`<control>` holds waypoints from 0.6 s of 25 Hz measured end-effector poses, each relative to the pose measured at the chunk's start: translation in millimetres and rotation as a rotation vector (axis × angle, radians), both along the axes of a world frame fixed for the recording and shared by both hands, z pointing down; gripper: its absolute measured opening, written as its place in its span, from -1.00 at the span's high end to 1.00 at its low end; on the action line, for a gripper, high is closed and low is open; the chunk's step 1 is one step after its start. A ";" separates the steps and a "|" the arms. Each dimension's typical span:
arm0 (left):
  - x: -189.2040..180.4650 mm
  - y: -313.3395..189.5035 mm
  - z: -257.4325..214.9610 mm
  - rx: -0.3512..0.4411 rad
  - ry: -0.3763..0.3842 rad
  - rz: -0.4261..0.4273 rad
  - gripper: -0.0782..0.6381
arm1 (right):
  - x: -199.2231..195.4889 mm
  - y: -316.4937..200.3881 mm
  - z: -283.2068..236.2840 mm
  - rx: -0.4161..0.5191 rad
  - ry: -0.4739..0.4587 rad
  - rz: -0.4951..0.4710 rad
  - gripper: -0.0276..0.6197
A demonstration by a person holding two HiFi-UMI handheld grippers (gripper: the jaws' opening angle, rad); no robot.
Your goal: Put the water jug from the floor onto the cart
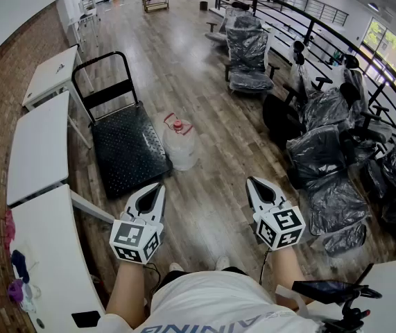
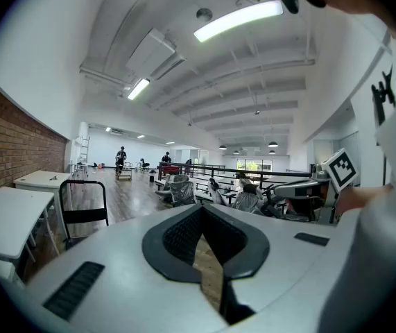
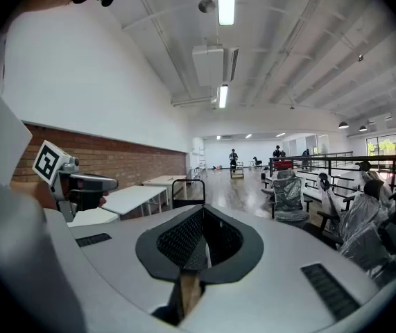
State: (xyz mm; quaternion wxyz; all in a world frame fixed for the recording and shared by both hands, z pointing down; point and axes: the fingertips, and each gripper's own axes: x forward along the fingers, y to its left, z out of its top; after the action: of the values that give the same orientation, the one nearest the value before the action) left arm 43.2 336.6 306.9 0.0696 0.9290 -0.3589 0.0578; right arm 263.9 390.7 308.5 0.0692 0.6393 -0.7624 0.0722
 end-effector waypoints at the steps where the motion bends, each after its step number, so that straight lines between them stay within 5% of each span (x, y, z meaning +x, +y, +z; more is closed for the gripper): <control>1: 1.8 0.5 -0.5 0.001 -0.001 -0.001 0.78 | 2.1 0.3 -0.4 0.001 -0.001 -0.001 0.90; 15: 33.4 19.6 -6.8 0.023 -0.045 -0.081 0.78 | 38.2 -0.6 6.2 0.027 -0.036 -0.084 0.90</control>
State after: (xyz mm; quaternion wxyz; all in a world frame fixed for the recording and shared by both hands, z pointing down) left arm 76.6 356.2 300.0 0.0531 0.9128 -0.3985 0.0719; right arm 302.1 390.1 314.8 0.0498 0.6064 -0.7905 0.0702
